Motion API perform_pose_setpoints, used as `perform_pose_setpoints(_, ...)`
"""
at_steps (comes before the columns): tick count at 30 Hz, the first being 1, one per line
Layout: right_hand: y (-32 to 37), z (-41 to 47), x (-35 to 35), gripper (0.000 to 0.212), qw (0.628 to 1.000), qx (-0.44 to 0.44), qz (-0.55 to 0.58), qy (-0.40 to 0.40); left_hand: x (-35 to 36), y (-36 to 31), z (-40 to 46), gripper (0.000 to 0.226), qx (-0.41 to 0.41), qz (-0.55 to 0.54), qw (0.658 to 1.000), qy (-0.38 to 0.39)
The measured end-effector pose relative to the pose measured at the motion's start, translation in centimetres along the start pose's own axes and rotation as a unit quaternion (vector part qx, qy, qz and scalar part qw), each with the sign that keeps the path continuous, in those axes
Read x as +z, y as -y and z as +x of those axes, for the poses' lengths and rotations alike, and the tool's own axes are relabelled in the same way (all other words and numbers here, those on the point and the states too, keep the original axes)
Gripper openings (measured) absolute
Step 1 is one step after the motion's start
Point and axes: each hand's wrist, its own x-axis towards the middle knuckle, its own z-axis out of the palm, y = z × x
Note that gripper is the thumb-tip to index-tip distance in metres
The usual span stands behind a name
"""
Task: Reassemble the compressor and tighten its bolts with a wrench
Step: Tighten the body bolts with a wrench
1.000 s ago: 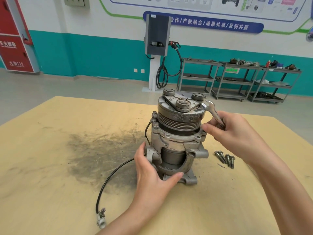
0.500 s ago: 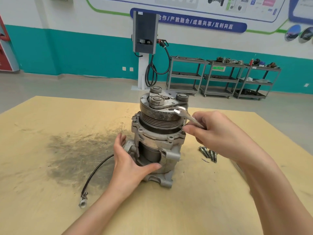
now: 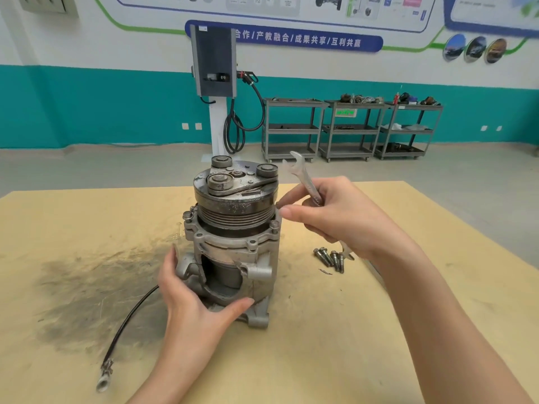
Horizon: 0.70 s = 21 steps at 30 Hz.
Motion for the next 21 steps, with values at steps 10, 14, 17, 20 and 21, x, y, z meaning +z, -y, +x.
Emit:
perform_pose_setpoints(10,0.0,0.5,1.7,0.018,0.997,-0.008,-0.082,-0.007,1.1,0.7,0.2,0.144,0.014,0.007,1.0,-0.014)
perform_pose_setpoints(14,0.2,0.5,2.1,0.027,0.995,-0.002,-0.097,-0.02,1.2,1.1,0.5,0.145,0.025,0.013,0.999,-0.017)
perform_pose_setpoints(17,0.6,0.1,2.8,0.029,0.985,-0.025,-0.166,-0.039,1.3,1.2,0.6,0.146,0.026,0.022,0.999,-0.026)
perform_pose_setpoints(20,1.0,-0.3,3.6,0.03,0.973,-0.038,-0.22,-0.06,1.4,1.3,0.7,0.144,0.024,0.031,0.999,-0.024)
perform_pose_setpoints(21,1.2,-0.5,3.7,0.031,0.972,-0.037,-0.224,-0.065,1.4,1.3,0.8,0.144,0.023,0.03,0.999,-0.024)
